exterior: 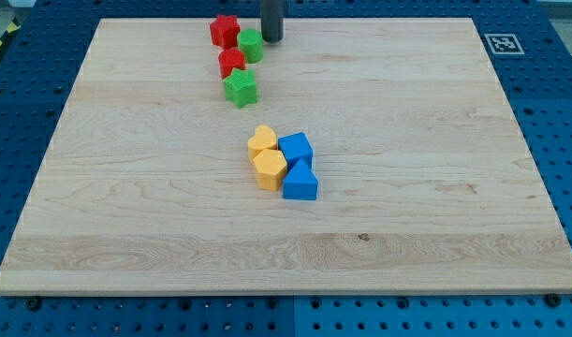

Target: Push the green circle into the red circle

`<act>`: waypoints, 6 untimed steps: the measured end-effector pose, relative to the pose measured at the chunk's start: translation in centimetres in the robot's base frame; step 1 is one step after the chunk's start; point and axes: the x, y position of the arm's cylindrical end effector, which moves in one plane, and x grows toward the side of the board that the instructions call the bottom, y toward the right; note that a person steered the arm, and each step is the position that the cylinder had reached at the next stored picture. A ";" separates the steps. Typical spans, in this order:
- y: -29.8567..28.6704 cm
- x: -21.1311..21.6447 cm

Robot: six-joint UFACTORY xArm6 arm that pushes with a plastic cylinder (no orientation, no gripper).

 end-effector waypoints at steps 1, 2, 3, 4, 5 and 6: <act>-0.6 1.4; -1.0 2.3; -1.0 2.4; 0.4 2.5; 3.6 4.0; 3.5 5.5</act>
